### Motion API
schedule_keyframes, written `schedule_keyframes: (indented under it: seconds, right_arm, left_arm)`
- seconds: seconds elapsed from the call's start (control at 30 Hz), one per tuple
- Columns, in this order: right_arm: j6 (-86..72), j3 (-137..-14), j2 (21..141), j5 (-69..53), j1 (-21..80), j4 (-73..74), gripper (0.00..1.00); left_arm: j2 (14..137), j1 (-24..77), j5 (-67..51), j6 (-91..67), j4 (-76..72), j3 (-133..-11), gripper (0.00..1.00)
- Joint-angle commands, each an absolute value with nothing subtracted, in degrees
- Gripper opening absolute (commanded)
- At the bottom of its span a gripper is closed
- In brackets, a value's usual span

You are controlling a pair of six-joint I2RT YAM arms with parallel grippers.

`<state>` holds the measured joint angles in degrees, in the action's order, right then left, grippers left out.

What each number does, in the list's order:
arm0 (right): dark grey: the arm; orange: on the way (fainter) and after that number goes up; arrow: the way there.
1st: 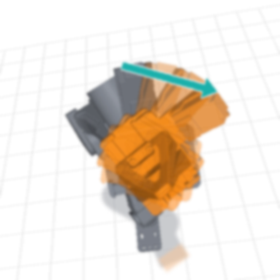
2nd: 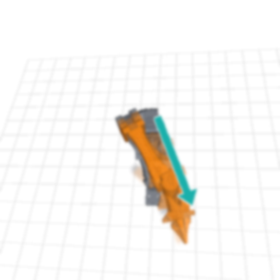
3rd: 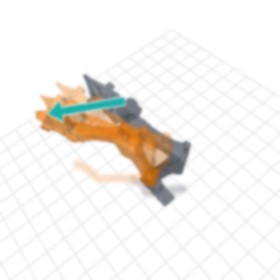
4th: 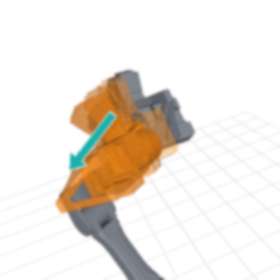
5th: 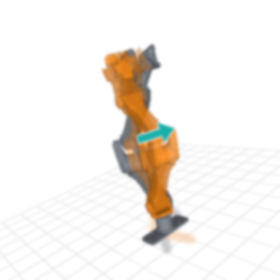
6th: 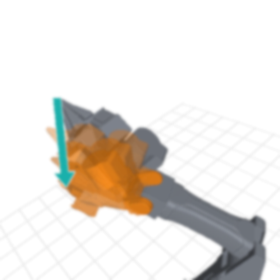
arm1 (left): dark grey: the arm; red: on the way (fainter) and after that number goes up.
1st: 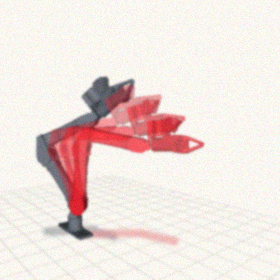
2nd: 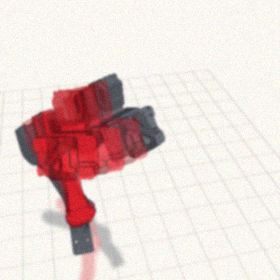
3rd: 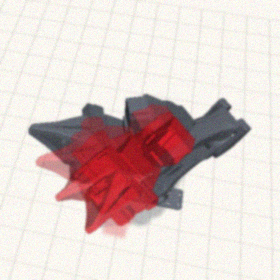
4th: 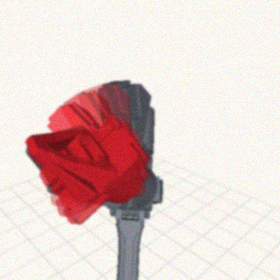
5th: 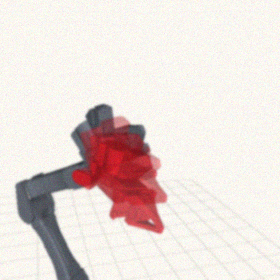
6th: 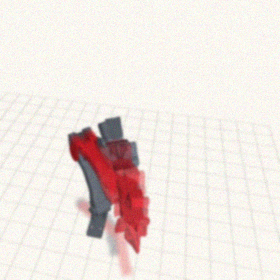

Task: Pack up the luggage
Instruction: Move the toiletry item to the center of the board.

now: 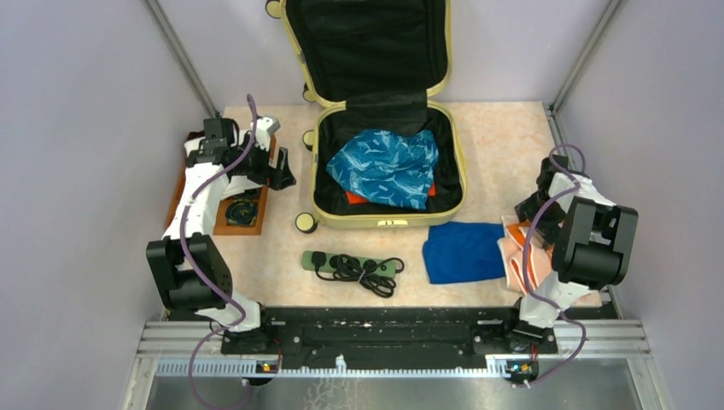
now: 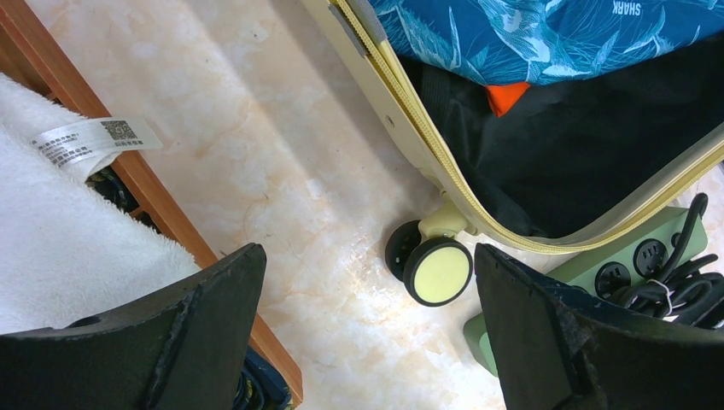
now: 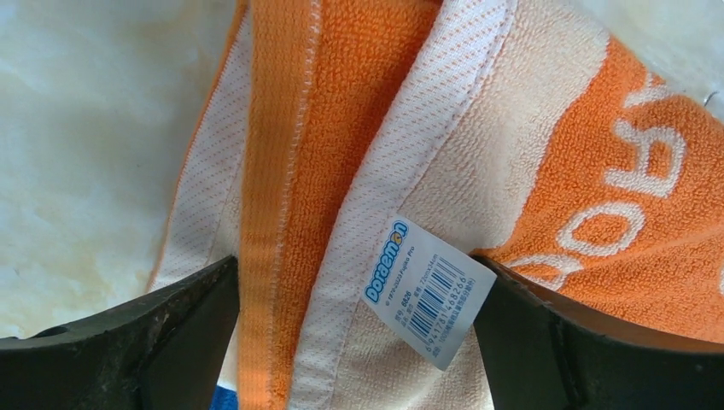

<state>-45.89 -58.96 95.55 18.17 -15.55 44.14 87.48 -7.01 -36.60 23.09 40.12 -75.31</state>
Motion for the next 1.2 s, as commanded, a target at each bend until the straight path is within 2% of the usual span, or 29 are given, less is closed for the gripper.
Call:
schedule_keyframes:
  seconds: [0.0,0.07,0.13,0.27,0.37,0.47,0.6,0.77,0.93,1.17]
  right_arm:
    - [-48.0,-61.5,100.8,13.6,-15.7,35.4,0.91]
    - [-47.9,-62.8,101.6,11.4,-15.6,32.8,0.72]
    - [-48.0,-64.7,102.1,9.9,-15.3,31.3,0.63]
    - [-46.0,-72.4,104.6,10.4,-13.7,33.3,0.54]
    - [-44.6,-76.6,105.8,10.6,-13.2,34.9,0.53]
    - [-43.6,-76.3,104.7,10.1,-12.7,34.2,0.58]
    - [-41.3,-73.2,103.3,10.6,-12.6,34.2,0.82]
    - [-38.2,-68.6,98.0,14.7,-12.6,35.2,0.96]
    - [-36.8,-66.5,90.4,15.4,-12.3,34.5,0.99]
    - [-38.4,-70.5,90.6,20.7,-12.4,43.2,0.99]
  left_arm:
    - [86.4,-6.8,-37.2,23.2,38.1,-75.3,0.98]
    - [86.6,-6.8,-37.1,23.0,37.9,-75.3,0.98]
    - [86.7,-6.8,-36.8,23.0,38.0,-75.5,0.98]
    - [86.7,-6.8,-36.0,23.1,38.1,-75.4,0.98]
    - [86.7,-6.8,-35.8,23.0,38.1,-75.3,0.98]
    - [87.0,-6.8,-35.9,22.8,38.0,-75.2,0.98]
    - [87.4,-6.8,-36.3,22.6,38.0,-75.2,0.98]
    - [87.3,-6.8,-36.3,23.0,38.2,-75.1,0.98]
    - [87.4,-6.7,-35.9,23.3,38.0,-74.6,0.98]
    - [87.7,-6.8,-36.0,23.7,37.8,-74.3,0.98]
